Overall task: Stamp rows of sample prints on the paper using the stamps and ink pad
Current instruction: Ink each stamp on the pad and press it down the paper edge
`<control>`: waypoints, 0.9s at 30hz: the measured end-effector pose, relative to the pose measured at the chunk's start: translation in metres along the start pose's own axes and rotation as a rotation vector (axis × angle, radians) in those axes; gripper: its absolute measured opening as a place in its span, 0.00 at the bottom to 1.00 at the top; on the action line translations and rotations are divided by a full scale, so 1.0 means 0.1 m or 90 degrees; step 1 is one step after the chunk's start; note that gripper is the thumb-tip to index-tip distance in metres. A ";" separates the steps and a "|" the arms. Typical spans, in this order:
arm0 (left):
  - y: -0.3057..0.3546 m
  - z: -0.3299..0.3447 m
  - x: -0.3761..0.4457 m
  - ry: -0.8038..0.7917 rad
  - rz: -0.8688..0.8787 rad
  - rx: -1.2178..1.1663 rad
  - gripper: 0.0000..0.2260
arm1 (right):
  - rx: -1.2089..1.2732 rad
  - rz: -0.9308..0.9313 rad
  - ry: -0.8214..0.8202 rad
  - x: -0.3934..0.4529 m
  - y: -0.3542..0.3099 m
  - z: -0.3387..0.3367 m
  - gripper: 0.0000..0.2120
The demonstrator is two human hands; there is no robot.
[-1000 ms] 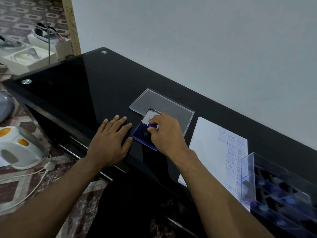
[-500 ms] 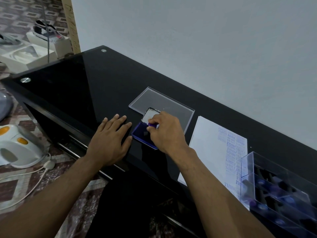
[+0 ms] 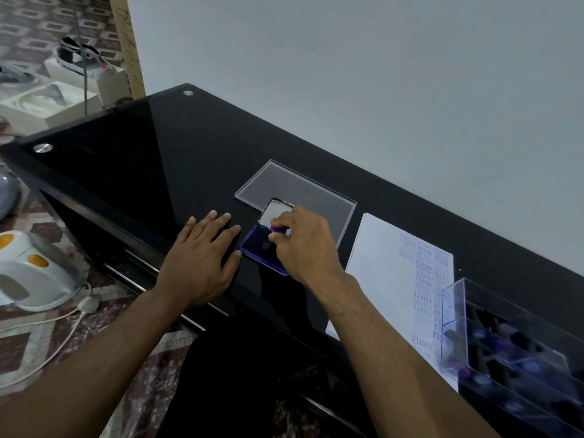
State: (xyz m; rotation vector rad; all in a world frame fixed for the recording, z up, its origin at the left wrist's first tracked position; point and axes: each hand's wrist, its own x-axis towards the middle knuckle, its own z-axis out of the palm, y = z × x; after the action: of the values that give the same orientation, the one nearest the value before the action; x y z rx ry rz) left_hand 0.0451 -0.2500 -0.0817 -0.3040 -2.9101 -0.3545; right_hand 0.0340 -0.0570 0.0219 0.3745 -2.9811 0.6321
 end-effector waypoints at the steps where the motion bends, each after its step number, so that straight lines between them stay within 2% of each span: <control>1: 0.00 0.00 0.00 0.000 -0.001 -0.001 0.29 | -0.004 0.000 -0.003 0.00 0.00 0.00 0.11; 15: 0.02 -0.04 0.00 -0.012 -0.005 -0.012 0.29 | -0.020 -0.011 -0.007 -0.02 0.01 0.00 0.13; 22: 0.11 -0.11 0.05 -0.016 -0.012 -0.075 0.32 | 0.065 0.028 0.059 -0.11 0.09 0.00 0.15; 27: 0.44 -0.19 0.12 -0.004 0.036 -0.095 0.30 | 0.178 0.057 0.167 -0.28 0.30 -0.21 0.16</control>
State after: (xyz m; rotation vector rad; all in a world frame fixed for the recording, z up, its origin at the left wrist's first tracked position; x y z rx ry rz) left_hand 0.0466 -0.2110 -0.0514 -0.4097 -2.8803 -0.5631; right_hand 0.0545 -0.0158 0.0262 0.1585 -2.6752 1.0261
